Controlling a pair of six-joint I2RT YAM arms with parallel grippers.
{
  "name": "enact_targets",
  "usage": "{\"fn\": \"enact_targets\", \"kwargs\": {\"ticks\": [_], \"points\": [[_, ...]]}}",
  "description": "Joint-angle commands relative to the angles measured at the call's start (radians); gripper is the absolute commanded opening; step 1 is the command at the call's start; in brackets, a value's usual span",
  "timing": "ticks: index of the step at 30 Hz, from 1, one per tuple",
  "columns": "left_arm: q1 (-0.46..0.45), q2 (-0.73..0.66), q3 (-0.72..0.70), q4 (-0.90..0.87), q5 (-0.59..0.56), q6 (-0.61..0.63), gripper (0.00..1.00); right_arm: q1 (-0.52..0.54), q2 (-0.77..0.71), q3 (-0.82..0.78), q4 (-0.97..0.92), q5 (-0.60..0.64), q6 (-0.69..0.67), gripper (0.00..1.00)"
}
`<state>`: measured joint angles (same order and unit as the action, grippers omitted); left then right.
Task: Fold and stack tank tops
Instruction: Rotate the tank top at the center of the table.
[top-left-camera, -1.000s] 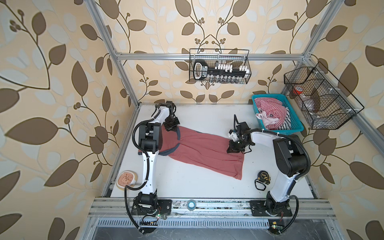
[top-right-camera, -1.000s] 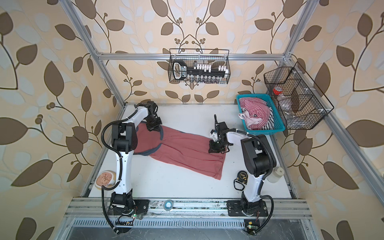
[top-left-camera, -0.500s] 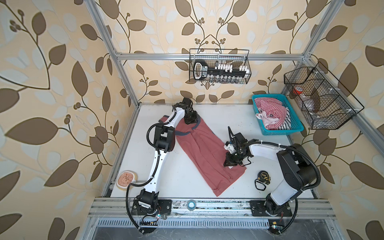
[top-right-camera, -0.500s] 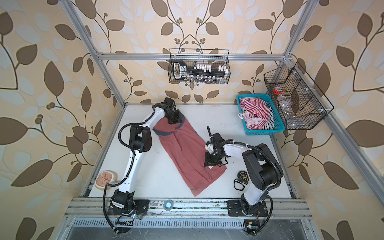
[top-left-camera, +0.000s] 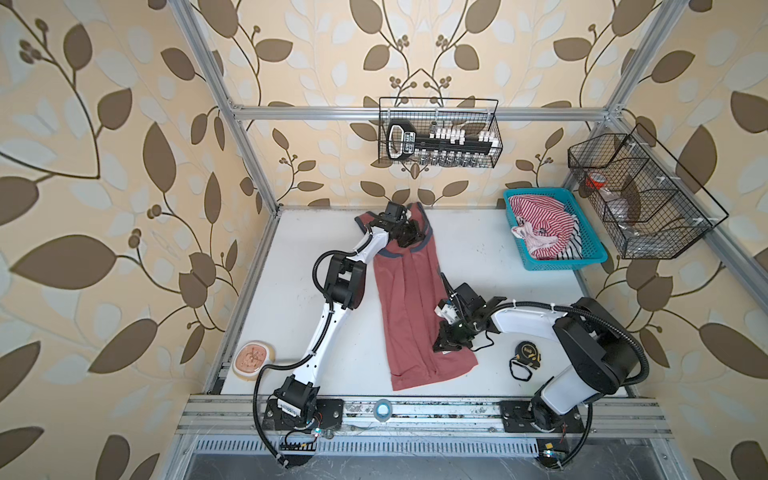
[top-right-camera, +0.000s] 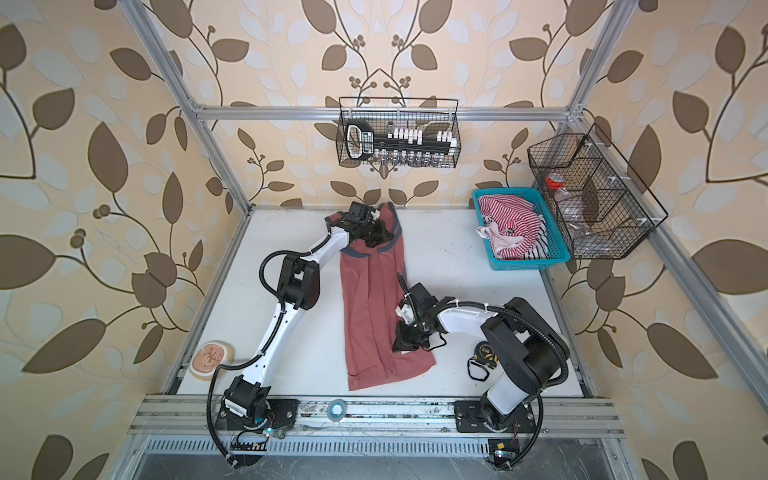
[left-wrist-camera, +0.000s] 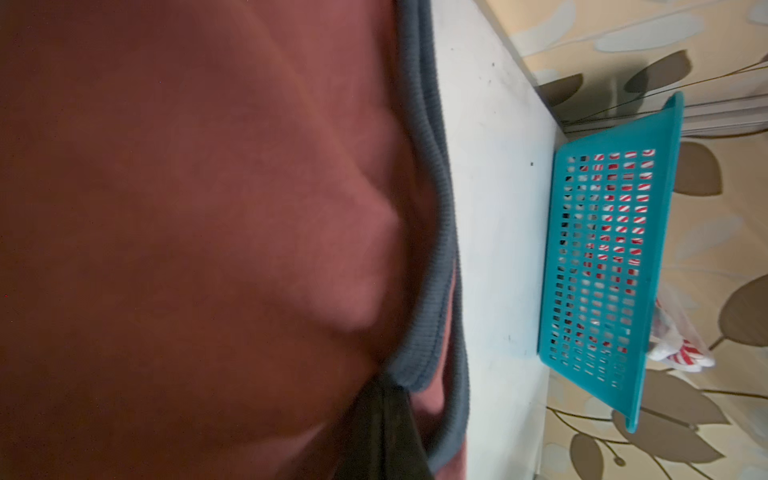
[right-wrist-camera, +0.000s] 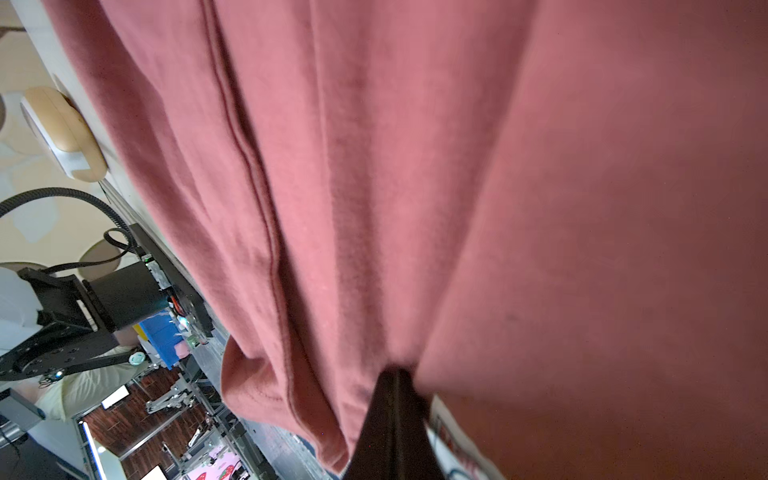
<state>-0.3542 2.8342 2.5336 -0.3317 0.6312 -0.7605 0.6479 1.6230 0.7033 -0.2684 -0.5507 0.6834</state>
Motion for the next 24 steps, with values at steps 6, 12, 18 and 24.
{"fn": "enact_targets", "kwargs": {"ticks": [6, 12, 18, 24], "points": [[-0.010, 0.081, 0.032, 0.184, -0.008, -0.135, 0.01, 0.083, 0.064, -0.033, 0.032, 0.017, 0.156, 0.06], [-0.025, 0.049, 0.003, 0.198, 0.037, -0.135, 0.02, 0.098, 0.051, -0.034, 0.063, 0.027, 0.191, 0.10], [-0.023, -0.142, -0.118, 0.120, -0.001, -0.051, 0.14, 0.098, -0.059, 0.000, -0.012, 0.081, 0.171, 0.13], [-0.023, -0.347, -0.172, -0.035, -0.079, 0.082, 0.43, 0.091, -0.186, 0.065, -0.107, 0.146, 0.133, 0.19]]}}
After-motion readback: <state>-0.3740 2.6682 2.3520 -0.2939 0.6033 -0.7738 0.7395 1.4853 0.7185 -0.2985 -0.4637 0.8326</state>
